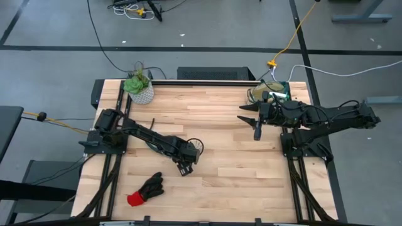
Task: Pick & Place Garden tools in Gardening bag
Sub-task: Put the brown hand rake into the gardening bag
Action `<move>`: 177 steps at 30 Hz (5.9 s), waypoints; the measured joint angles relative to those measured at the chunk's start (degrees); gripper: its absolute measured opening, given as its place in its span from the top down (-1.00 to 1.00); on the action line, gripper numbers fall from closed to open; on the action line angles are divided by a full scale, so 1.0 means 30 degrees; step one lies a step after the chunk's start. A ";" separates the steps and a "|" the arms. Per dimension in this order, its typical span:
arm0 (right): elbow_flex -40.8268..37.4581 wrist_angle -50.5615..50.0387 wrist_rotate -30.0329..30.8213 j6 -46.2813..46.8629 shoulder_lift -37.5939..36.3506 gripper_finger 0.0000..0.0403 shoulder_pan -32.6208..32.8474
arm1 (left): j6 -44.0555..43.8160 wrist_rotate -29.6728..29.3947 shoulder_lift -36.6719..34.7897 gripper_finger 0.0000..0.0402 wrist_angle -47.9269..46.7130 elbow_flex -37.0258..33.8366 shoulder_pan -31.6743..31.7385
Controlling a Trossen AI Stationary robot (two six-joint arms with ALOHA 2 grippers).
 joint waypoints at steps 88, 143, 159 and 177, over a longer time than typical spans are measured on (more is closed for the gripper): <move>0.3810 -0.1722 -0.0015 -0.2051 -0.1617 0.11 0.0000 | 0.7651 0.1090 0.0213 0.59 -0.4676 1.5879 0.6377; 0.3810 -0.0454 0.6741 -2.5689 0.4585 0.11 0.0006 | 0.2908 0.6127 0.0213 0.57 -0.2432 1.7292 0.8684; 0.3810 0.0545 0.6688 -2.7631 0.5595 0.19 0.0007 | 0.1625 0.6469 0.0220 0.58 -0.2345 1.7292 0.8684; 0.3810 0.0364 0.7227 -2.8220 0.5603 0.58 0.0117 | 0.1560 0.6749 0.0220 0.58 -0.2379 1.7299 0.8684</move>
